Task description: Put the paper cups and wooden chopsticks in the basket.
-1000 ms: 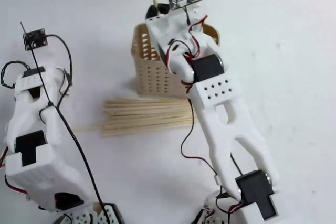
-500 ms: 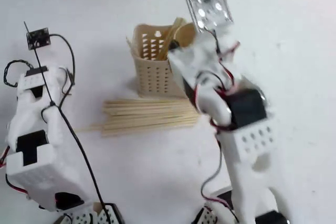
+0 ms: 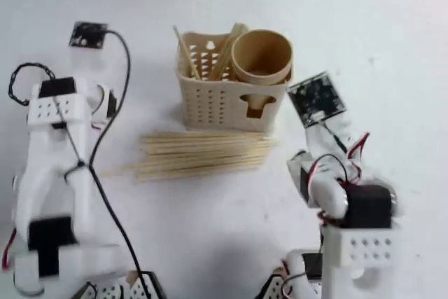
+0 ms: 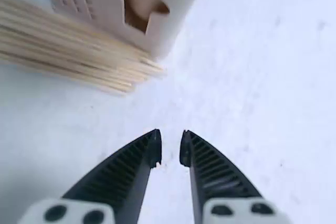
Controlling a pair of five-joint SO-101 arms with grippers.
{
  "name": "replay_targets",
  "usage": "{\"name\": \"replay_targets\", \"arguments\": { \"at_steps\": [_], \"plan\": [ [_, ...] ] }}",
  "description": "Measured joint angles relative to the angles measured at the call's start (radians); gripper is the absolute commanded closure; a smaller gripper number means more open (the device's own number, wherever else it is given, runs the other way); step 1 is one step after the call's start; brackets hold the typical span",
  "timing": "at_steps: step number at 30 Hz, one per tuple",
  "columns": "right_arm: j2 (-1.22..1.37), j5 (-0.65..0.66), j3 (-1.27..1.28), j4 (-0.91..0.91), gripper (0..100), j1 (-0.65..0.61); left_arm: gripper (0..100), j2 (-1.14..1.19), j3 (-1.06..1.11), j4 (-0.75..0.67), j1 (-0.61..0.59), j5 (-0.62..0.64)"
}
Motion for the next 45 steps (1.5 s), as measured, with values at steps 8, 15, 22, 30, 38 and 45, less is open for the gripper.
{"name": "replay_targets", "arguments": {
  "at_steps": [8, 15, 22, 30, 38, 45],
  "plan": [
    [-0.008, 0.104, 0.516, -0.333, 92.8, 0.127, 90, -0.255, -0.002, 0.362, 0.221, -0.397],
    [-0.008, 0.118, 0.761, -0.526, 92.6, 0.140, 83, -0.261, 0.123, 0.382, 0.453, -0.585],
    [-0.009, 0.118, 0.799, -0.560, 92.6, 0.140, 83, -0.261, 0.354, 0.095, 0.485, -0.655],
    [-0.009, 0.117, 0.799, -0.560, 92.6, 0.141, 83, -0.083, 0.408, -0.135, 0.462, -0.675],
    [-0.009, 0.117, 0.799, -0.560, 92.6, 0.138, 83, 0.011, 0.397, -0.153, 0.451, -0.692],
    [-0.009, 0.117, 0.799, -0.560, 92.6, 0.140, 89, 0.012, 0.397, -0.160, 0.450, -0.694]
  ]
}}
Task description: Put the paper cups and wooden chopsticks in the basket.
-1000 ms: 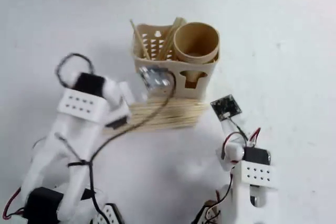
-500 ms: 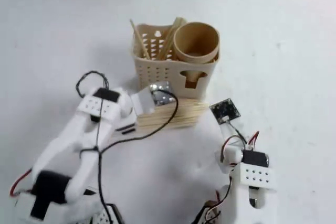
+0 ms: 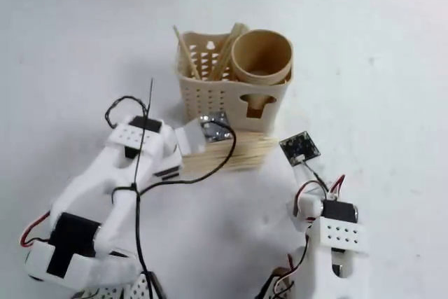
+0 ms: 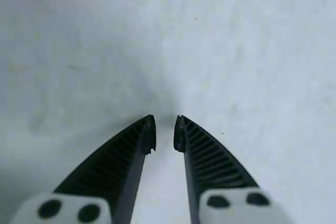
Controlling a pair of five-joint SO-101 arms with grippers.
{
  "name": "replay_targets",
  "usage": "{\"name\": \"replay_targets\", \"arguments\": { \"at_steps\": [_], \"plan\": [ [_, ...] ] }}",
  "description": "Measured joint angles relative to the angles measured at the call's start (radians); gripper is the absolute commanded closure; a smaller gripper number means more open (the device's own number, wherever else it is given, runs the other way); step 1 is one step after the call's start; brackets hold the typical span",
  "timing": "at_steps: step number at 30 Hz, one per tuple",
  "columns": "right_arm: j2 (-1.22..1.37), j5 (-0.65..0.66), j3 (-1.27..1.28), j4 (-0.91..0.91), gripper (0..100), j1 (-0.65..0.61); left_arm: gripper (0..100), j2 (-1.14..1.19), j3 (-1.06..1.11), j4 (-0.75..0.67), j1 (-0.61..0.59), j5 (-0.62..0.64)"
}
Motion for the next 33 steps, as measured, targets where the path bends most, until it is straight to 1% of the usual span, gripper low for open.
{"name": "replay_targets", "arguments": {
  "at_steps": [5, 13, 18, 25, 27, 33],
  "plan": [
    [0.000, 0.000, 0.008, 0.000, 92.6, 0.000, 89, 0.000, 0.000, -0.026, 0.000, 0.000],
    [-0.006, 0.000, 0.015, 0.000, 92.6, 0.000, 90, 0.000, 0.005, -0.029, 0.000, 0.000],
    [-0.006, 0.000, 0.015, 0.000, 92.6, 0.000, 97, -0.002, 0.043, -0.037, 0.000, -0.003],
    [-0.006, 0.000, 0.015, 0.000, 92.6, 0.000, 98, -0.003, 0.044, -0.029, 0.000, -0.005],
    [-0.006, 0.000, 0.015, 0.000, 92.6, 0.000, 98, -0.003, 0.043, -0.012, 0.000, -0.005],
    [-0.006, 0.000, 0.015, 0.000, 92.6, 0.000, 98, -0.002, -0.060, 0.120, 0.000, -0.005]
  ]
}}
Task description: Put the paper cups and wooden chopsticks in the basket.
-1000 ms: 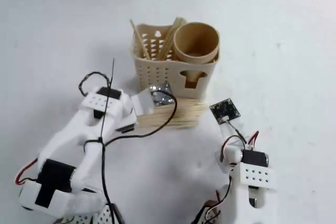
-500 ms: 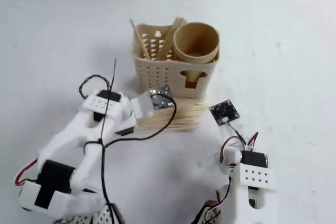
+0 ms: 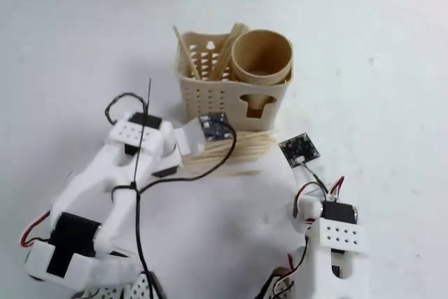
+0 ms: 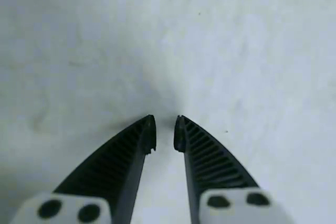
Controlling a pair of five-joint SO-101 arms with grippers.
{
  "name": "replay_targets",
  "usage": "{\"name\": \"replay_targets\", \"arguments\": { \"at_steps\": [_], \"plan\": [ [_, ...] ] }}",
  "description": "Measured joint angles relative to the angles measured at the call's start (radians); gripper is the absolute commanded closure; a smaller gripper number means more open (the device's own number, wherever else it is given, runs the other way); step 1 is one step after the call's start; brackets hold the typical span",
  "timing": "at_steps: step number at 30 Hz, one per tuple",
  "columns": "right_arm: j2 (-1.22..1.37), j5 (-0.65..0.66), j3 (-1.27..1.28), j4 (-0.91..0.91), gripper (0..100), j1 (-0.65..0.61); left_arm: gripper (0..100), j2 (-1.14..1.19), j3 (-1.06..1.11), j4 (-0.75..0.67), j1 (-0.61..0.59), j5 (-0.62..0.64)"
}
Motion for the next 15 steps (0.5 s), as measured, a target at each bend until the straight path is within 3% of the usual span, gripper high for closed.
{"name": "replay_targets", "arguments": {
  "at_steps": [15],
  "plan": [
    [0.000, 0.000, 0.000, 0.000, 92.6, 0.000, 98, 0.000, -0.407, 0.431, 0.000, 0.000]
  ]
}}
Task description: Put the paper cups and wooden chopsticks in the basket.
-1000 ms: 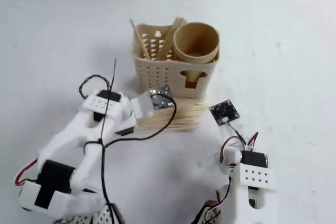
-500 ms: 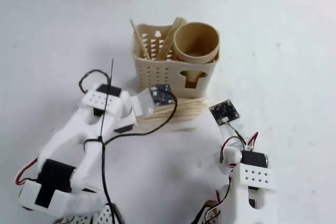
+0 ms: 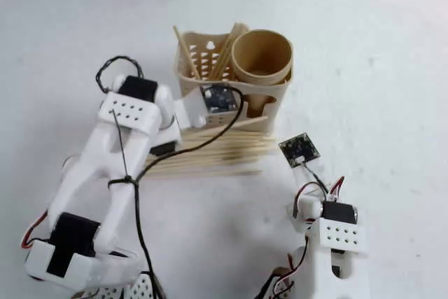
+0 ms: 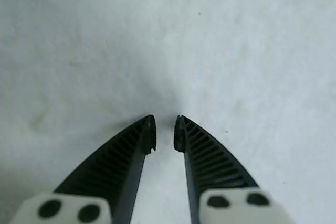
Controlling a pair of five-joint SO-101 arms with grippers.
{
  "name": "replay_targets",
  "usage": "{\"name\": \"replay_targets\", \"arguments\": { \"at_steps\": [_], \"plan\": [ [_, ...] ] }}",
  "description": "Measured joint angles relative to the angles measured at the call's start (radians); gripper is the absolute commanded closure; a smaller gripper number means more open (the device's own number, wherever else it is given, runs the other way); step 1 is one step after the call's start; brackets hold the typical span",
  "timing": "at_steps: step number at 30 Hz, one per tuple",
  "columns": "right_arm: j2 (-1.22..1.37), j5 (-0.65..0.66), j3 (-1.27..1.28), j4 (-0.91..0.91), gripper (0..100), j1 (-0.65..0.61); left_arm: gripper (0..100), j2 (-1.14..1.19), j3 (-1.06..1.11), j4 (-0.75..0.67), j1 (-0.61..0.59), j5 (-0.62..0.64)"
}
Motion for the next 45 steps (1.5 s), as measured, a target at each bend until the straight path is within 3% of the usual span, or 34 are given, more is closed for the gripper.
{"name": "replay_targets", "arguments": {
  "at_steps": [4, 13, 21, 34, 39, 45],
  "plan": [
    [0.000, 0.000, 0.000, 0.000, 92.6, 0.000, 98, -0.086, -0.008, 0.041, 0.000, 0.000],
    [0.000, 0.000, 0.000, 0.000, 92.6, 0.000, 98, -0.592, 0.075, 0.064, -0.002, 0.038],
    [0.000, 0.000, 0.000, 0.000, 92.6, 0.000, 98, -0.707, 0.060, 0.017, -0.002, 0.180],
    [0.000, 0.000, 0.002, 0.000, 92.6, 0.000, 98, -0.539, -0.032, -0.603, -0.002, 0.749],
    [0.000, 0.000, 0.020, -0.035, 92.6, 0.000, 98, -0.512, 0.005, -0.779, 0.069, 0.850],
    [0.000, 0.000, 0.021, -0.037, 92.6, 0.000, 98, -0.509, 0.292, -1.142, 0.153, 0.847]
  ]
}}
